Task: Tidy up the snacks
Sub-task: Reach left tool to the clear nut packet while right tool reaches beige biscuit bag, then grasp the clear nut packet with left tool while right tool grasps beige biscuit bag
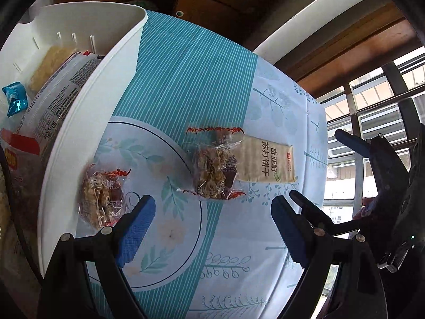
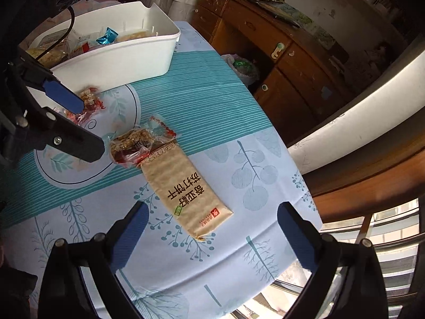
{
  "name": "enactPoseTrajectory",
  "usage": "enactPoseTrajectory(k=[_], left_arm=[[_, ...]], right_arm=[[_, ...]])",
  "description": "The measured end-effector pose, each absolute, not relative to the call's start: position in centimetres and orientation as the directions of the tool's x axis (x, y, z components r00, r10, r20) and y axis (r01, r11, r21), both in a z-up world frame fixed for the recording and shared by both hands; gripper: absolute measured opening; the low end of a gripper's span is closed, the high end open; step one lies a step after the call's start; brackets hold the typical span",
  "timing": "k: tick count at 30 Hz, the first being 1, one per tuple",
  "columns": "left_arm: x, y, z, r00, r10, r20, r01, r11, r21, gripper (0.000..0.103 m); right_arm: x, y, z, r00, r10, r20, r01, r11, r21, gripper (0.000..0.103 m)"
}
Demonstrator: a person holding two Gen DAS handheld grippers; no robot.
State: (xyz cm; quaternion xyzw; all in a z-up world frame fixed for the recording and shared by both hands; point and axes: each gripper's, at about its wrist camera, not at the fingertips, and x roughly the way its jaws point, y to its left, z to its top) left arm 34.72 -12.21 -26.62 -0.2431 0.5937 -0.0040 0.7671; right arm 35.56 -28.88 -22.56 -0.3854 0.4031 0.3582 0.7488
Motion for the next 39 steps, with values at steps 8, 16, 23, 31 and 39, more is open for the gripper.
enactPoseTrajectory(k=[8, 16, 23, 31, 39], left_arm=[[36.5, -12.8, -28.9, 0.287, -0.273, -0.918, -0.301, 0.884, -0.357, 0.088], [37.7, -13.2, -29.4, 0.287, -0.219, -0.932, -0.294, 0.906, -0.304, 0.088], [38.2, -13.8, -30.3, 0.239, -0.172, -0.956, -0.297, 0.924, -0.241, 0.073], [38.1, -14.0, -30.4, 0.234, -0.183, -0.955, -0.291, 0.924, -0.248, 0.06], [37.5, -13.5, -29.9, 0.244, -0.218, -0.945, -0.303, 0.909, -0.288, 0.046]], right_arm=[[37.1, -29.1, -25.8, 0.402, 0.288, -0.869, -0.836, 0.503, -0.22, 0.098], [37.2, -28.7, -27.6, 0.396, 0.32, -0.861, -0.831, 0.524, -0.188, 0.098], [37.5, -28.4, -28.3, 0.358, 0.363, -0.86, -0.843, 0.522, -0.131, 0.098], [37.6, -28.2, -29.4, 0.298, 0.356, -0.886, -0.861, 0.501, -0.088, 0.098], [37.7, -28.2, -29.5, 0.267, 0.391, -0.881, -0.838, 0.545, -0.013, 0.089]])
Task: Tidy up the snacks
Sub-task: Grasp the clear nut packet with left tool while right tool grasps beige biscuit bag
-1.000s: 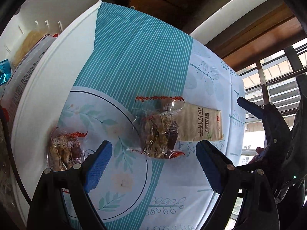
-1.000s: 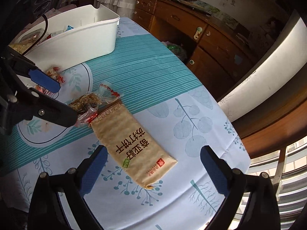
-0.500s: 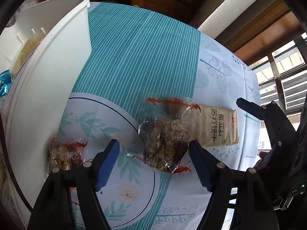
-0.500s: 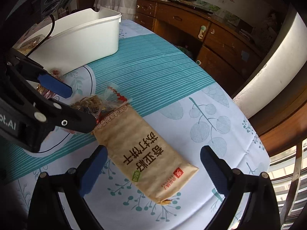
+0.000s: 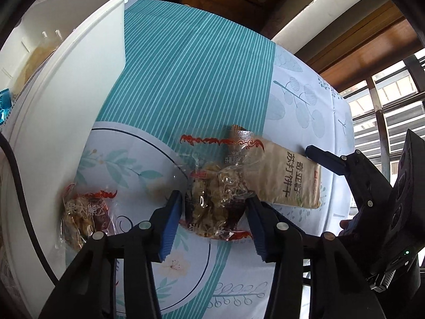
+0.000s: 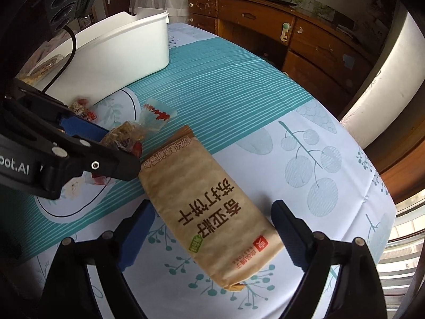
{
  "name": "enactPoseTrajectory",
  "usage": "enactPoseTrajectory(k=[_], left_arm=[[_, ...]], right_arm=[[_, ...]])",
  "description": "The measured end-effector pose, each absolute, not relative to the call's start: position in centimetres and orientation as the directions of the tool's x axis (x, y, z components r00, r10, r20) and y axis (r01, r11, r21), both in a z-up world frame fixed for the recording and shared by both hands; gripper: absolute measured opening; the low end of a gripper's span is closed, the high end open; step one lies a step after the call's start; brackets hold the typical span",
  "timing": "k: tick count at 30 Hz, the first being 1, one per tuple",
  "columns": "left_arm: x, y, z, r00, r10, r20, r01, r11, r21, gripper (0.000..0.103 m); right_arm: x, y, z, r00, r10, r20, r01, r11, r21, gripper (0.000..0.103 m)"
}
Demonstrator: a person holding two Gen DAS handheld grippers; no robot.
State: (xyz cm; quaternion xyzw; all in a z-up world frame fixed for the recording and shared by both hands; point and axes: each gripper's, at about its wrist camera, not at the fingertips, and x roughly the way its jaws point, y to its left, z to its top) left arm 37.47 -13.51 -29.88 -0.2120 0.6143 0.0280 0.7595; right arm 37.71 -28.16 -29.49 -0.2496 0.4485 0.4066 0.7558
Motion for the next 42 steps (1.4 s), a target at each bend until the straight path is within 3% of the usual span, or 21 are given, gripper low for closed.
enactPoseTrajectory(k=[12, 29, 42], left_arm=[[35.3, -13.1, -28.9, 0.229, -0.224, -0.947, -0.301, 0.909, -0.288, 0.046], [29.5, -14.3, -23.0, 0.212, -0.288, -0.934, -0.185, 0.926, -0.328, 0.046], [22.9, -14.2, -18.0, 0.209, -0.307, -0.928, -0.041, 0.946, -0.322, 0.046]], right_arm=[[36.8, -28.6, -29.2, 0.329, 0.358, -0.874, -0.679, 0.733, 0.045, 0.069], [32.9, -30.5, -28.3, 0.251, 0.304, -0.919, -0.452, 0.876, 0.166, 0.066], [28.2, -31.0, -24.2, 0.284, 0.361, -0.888, -0.347, 0.902, 0.256, 0.066]])
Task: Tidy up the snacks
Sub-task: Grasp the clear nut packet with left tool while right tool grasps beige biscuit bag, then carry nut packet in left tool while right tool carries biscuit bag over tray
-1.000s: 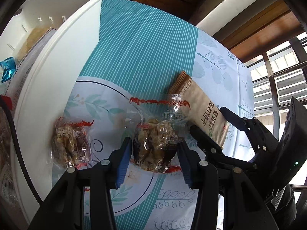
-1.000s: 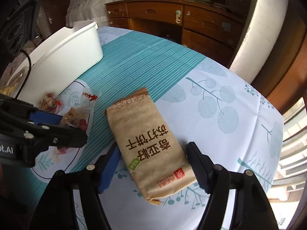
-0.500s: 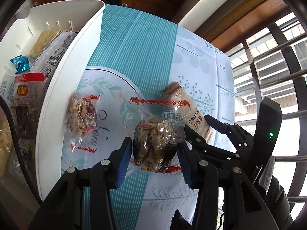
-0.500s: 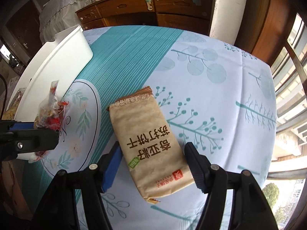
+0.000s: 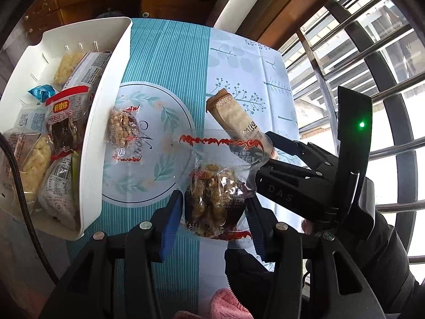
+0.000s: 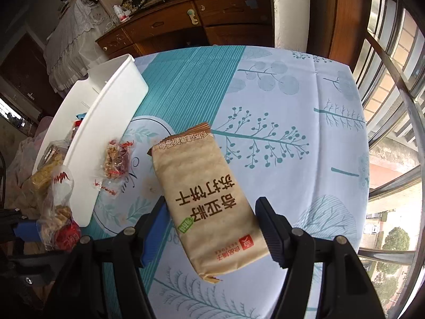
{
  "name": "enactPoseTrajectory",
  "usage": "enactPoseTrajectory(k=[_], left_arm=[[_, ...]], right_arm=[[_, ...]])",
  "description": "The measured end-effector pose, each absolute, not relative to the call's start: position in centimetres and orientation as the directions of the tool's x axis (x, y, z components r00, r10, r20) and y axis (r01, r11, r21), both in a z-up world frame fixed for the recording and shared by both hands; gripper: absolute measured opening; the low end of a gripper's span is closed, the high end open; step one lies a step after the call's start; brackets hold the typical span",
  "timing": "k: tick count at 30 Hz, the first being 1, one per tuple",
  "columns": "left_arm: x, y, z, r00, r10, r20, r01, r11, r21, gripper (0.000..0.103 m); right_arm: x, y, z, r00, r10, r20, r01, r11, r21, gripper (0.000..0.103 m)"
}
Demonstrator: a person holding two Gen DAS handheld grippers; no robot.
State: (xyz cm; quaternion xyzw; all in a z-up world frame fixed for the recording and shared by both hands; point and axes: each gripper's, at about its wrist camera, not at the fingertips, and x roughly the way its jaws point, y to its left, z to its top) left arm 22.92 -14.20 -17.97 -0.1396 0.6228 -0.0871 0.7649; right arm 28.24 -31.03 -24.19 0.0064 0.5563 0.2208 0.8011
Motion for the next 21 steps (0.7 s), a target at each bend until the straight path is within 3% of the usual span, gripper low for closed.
enactPoseTrajectory(k=[21], left_arm=[[17.4, -4.6, -9.9, 0.421, -0.435, -0.796, 0.17, 0.9, -0.402, 0.046]], right_arm=[[22.7, -25.6, -16.9, 0.452, 0.443, -0.774, -0.283, 0.894, 0.347, 0.066]])
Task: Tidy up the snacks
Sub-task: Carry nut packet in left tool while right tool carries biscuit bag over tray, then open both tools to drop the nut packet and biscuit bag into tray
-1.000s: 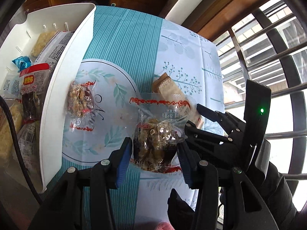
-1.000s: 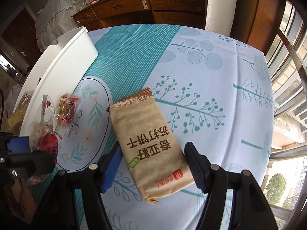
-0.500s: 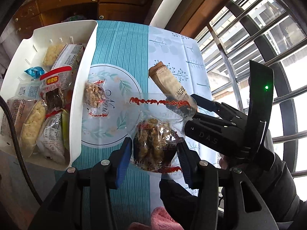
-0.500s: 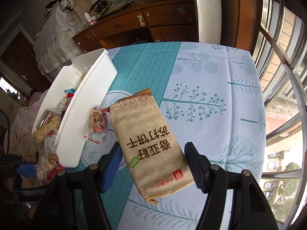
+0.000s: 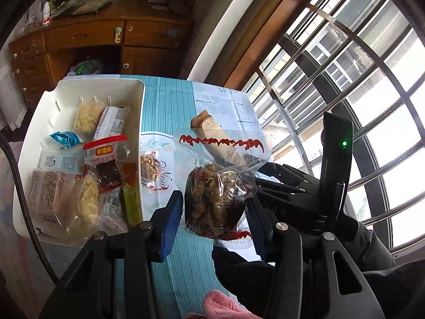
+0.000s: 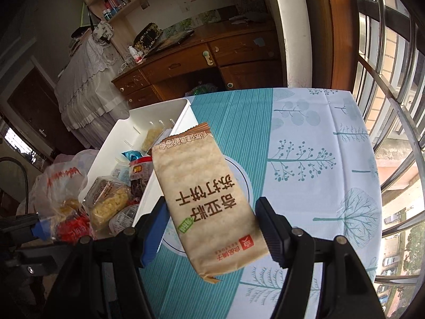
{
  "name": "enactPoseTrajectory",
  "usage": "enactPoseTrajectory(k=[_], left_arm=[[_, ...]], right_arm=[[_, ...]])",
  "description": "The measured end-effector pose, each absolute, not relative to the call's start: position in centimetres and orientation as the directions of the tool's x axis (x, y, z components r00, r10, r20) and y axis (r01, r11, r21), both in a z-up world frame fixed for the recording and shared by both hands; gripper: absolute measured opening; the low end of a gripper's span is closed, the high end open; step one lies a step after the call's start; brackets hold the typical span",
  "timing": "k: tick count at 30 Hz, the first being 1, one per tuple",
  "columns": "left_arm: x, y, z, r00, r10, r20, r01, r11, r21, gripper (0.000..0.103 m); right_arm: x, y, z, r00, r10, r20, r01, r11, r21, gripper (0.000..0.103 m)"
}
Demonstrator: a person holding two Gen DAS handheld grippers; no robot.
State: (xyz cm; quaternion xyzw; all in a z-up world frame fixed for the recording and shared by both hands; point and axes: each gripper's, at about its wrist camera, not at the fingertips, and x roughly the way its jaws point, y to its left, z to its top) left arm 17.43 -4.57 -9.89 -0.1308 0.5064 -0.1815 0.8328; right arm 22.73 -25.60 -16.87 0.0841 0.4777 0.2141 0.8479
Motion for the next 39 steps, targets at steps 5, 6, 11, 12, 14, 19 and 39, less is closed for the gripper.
enactPoseTrajectory(k=[5, 6, 11, 12, 14, 19, 39], left_arm=[[17.6, -1.1, -8.9, 0.447, -0.431, -0.784, 0.164, 0.901, -0.402, 0.046], [17.6, -0.3, -8.8, 0.45, -0.428, -0.784, 0.162, 0.902, -0.399, 0.046], [17.3, 3.8, -8.7, 0.461, -0.418, -0.783, 0.153, 0.906, -0.394, 0.046], [17.4, 4.5, -8.8, 0.463, -0.414, -0.784, 0.15, 0.908, -0.391, 0.046], [17.5, 6.1, -8.9, 0.464, -0.406, -0.787, 0.146, 0.912, -0.384, 0.046], [17.9, 9.5, -9.2, 0.475, -0.389, -0.789, 0.145, 0.919, -0.365, 0.046], [21.5, 18.0, -10.8, 0.554, -0.255, -0.792, 0.065, 0.962, -0.265, 0.05]], right_arm=[[22.0, -23.0, -16.0, 0.476, 0.455, -0.752, -0.277, 0.89, 0.363, 0.066], [21.9, -22.5, -15.8, 0.481, 0.458, -0.748, -0.277, 0.889, 0.365, 0.066], [21.1, -19.5, -15.3, 0.504, 0.467, -0.726, -0.273, 0.884, 0.38, 0.066], [20.9, -18.9, -15.3, 0.506, 0.47, -0.723, -0.272, 0.883, 0.384, 0.066], [20.7, -17.6, -15.4, 0.51, 0.476, -0.717, -0.269, 0.879, 0.393, 0.067], [20.2, -14.4, -15.6, 0.52, 0.484, -0.704, -0.264, 0.875, 0.407, 0.067], [19.0, -5.2, -15.6, 0.594, 0.484, -0.643, -0.271, 0.873, 0.406, 0.067]])
